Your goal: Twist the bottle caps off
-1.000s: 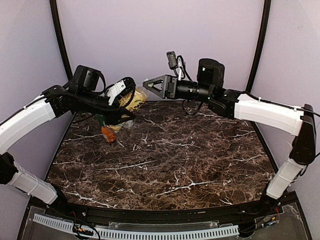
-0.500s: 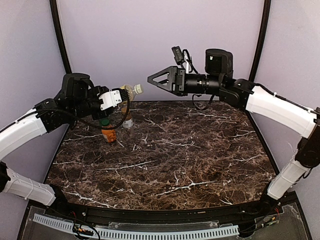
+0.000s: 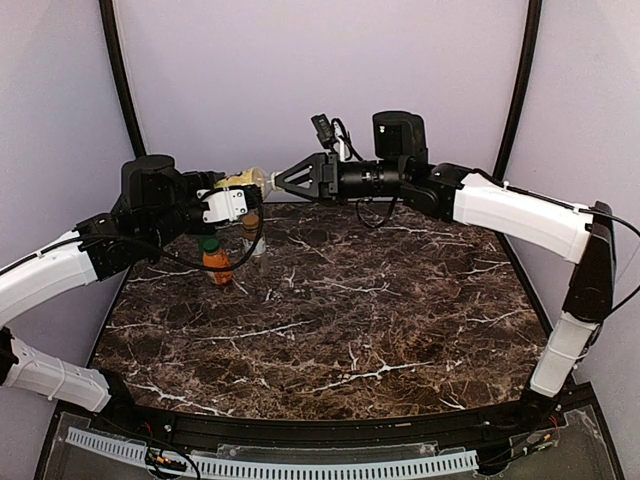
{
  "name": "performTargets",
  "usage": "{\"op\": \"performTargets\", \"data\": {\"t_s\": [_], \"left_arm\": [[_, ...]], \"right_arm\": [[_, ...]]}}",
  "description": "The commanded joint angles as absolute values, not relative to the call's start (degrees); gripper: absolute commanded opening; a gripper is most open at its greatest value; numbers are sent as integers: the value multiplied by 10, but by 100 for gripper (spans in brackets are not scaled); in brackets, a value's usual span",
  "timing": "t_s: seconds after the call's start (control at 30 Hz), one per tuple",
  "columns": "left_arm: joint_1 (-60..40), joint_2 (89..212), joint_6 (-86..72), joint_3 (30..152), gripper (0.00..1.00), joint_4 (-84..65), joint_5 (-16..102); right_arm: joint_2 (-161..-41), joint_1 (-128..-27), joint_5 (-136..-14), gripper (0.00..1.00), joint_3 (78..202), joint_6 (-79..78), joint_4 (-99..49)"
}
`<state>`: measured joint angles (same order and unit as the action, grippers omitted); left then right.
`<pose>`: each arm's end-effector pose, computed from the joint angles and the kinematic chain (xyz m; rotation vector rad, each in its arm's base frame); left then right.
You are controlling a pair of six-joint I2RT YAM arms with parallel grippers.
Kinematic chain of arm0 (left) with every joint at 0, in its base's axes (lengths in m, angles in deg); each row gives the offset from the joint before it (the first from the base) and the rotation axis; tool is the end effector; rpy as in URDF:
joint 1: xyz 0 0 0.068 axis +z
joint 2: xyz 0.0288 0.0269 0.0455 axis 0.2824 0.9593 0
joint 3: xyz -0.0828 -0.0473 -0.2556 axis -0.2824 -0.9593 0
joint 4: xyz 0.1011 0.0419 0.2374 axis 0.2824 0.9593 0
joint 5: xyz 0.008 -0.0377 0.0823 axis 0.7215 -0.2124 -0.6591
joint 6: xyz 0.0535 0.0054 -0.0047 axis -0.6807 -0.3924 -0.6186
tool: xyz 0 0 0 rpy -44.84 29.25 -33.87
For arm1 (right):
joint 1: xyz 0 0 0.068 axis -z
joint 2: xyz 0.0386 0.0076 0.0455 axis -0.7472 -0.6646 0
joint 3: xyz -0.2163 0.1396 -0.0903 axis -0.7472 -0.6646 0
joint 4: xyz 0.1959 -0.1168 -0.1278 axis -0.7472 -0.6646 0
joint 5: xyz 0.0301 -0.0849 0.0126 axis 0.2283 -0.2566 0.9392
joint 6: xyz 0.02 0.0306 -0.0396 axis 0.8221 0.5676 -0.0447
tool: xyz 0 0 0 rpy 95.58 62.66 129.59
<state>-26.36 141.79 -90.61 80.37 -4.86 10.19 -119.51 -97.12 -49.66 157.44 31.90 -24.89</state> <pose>0.2071 -0.1714 0.3795 1.2742 1.2010 0.7402 0.2603 0.3261 0.3940 -0.6516 1.8502 1.5682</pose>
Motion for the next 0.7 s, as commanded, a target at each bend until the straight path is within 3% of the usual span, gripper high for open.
{"op": "performTargets", "data": {"t_s": [0.0, 0.33, 0.5, 0.67], "left_arm": [[-271, 1403, -917, 796, 36, -75, 92], [-274, 1403, -920, 790, 36, -75, 93], [-274, 1404, -920, 789, 36, -75, 93], [-274, 1402, -923, 786, 36, -75, 98]], "right_arm": [[-1215, -975, -470, 51, 1602, 336, -205], [-1220, -973, -455, 42, 1593, 343, -173], [-1214, -968, -454, 28, 1581, 346, -171], [-1206, -962, -457, 23, 1570, 344, -166]]}}
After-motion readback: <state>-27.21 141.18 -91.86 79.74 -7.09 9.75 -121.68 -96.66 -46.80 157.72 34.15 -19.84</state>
